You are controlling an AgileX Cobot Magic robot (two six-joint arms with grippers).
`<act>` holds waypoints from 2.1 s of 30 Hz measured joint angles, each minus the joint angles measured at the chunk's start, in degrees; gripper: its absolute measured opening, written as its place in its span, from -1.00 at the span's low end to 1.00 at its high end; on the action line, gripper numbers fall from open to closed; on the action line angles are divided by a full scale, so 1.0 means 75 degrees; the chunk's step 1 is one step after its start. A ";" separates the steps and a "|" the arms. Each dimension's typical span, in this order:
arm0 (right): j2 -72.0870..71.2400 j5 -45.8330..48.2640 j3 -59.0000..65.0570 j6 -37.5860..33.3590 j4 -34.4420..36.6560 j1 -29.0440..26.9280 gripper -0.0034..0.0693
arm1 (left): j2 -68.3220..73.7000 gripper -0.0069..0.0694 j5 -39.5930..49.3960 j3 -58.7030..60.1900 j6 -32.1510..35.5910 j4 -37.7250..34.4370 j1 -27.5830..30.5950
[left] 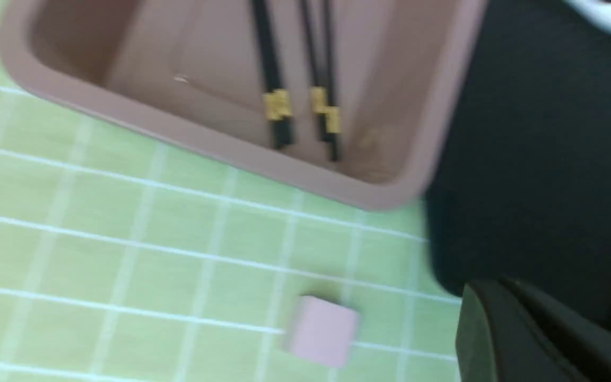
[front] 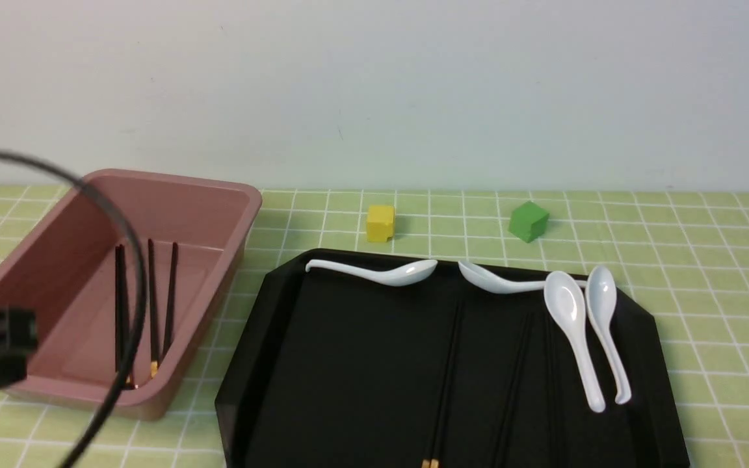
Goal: On green tablecloth take chopsticks from black tray and put them in box.
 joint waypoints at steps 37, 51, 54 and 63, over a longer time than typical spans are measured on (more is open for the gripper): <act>0.0000 0.0000 0.0000 0.0000 0.0000 0.0000 -0.25 | -0.4551 -0.85 -0.2507 0.3095 0.0771 -0.1189 0.0000; 0.0000 0.0000 0.0000 0.0000 0.0000 0.0000 -0.25 | -0.6136 -0.84 -0.2763 0.5315 0.0778 -0.0667 0.0000; 0.0000 0.0000 0.0000 0.0000 0.0000 0.0000 -0.25 | -0.6145 -0.83 -0.2935 0.5718 0.0778 -0.0644 0.0015; 0.0000 0.0000 0.0000 0.0000 0.0000 0.0000 -0.25 | -0.6145 -0.81 -0.3379 0.5804 0.0778 -0.0644 0.0015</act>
